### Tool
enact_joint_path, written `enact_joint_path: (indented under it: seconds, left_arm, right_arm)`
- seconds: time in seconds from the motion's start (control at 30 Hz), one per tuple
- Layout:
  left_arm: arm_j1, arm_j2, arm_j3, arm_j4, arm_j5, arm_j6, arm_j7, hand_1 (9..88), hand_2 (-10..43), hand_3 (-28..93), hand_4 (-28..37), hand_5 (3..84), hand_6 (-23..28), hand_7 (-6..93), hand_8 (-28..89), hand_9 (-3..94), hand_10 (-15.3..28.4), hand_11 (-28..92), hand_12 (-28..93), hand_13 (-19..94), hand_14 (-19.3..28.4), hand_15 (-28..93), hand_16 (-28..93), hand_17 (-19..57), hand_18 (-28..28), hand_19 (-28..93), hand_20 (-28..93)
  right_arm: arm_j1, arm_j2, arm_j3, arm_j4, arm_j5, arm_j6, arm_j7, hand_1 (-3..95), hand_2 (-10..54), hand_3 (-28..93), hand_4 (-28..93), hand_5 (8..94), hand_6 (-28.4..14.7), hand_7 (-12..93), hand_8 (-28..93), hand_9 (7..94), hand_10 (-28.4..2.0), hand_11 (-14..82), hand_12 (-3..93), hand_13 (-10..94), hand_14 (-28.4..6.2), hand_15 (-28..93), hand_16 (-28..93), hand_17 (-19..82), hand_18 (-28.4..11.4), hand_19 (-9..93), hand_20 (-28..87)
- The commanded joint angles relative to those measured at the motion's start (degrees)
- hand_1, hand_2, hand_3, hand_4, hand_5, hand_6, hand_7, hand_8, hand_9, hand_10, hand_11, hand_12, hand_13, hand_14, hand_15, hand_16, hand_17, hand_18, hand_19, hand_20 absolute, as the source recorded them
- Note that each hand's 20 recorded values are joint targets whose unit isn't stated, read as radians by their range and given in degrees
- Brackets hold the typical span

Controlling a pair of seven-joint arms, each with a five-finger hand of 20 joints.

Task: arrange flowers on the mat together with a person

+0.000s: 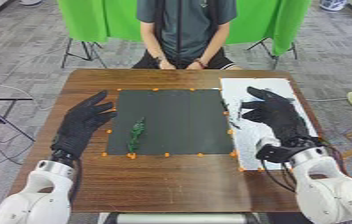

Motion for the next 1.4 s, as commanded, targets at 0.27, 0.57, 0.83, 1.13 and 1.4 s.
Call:
enact_joint_path:
  seconds: [0.27,0.57,0.83,1.13,1.4]
  left_arm:
    - [0.98,0.11,-0.6,-0.61,0.09,0.92,0.08,24.2,5.1,78,-24.4,39.3,8.1,9.6,-8,36.0,19.7,23,9,26,28.1,50,-9,-9.1,26.4,51,13]
    - [0.53,0.11,-0.61,-0.58,0.09,0.86,-0.09,24.3,5.1,78,-24.6,39.3,8.1,9.7,-8,35.9,19.7,23,9,26,28.1,50,-9,-9.1,26.5,51,13]
    - [0.57,0.41,-0.52,-0.57,-0.1,1.11,0.13,24.3,5.2,78,-24.5,39.2,8.1,9.7,-8,35.9,19.8,23,9,26,28.2,50,-9,-9.1,26.4,51,13]
    - [0.48,-0.43,-0.63,-0.54,0.36,0.56,-0.76,24.4,5.2,78,-24.4,39.2,8.2,9.5,-8,35.9,19.7,23,9,26,28.1,50,-9,-9.1,26.5,51,13]
    - [1.05,-0.45,-0.5,-0.66,0.3,0.71,-0.69,24.3,5.2,78,-24.4,39.2,8.3,9.6,-8,35.9,19.7,23,9,26,28.1,50,-9,-9.1,26.4,51,13]
  right_arm:
    - [-10.31,11.74,12.23,-1.94,-20.14,8.71,11.9,26.8,-0.1,79,-25,50.7,0.1,22,-14,57.6,-14.9,32.0,17.3,53,-14.7,61,12,19,-23.2,69,24]
    - [-13.84,14.57,12.58,-0.23,-40.48,8.66,22.2,28.2,-3.6,78,-24,52.8,-0.2,23,-15,59.1,-14.4,33.4,16.9,56,-14.0,63,12,22,-23.0,73,23]
    - [-14.2,15.39,10.26,1.94,-51.06,5.34,29.05,29.6,-5.6,78,-24,56.1,0.2,23,-14,62.1,-14.0,33.3,16.8,59,-13.1,63,12,24,-23.0,74,21]
    - [-12.08,16.34,6.17,3.93,-56.95,1.19,31.13,31.9,-6.9,76,-23,58.6,0.8,23,-14,64.4,-13.5,34.4,17.5,62,-12.3,63,13,27,-22.8,76,19]
    - [-10.07,17.89,1.33,6.58,-66.4,-0.22,32.66,32.4,-7.4,76,-23,59.8,0.8,23,-15,65.0,-13.5,34.5,17.6,62,-12.3,63,14,27,-23.0,77,17]
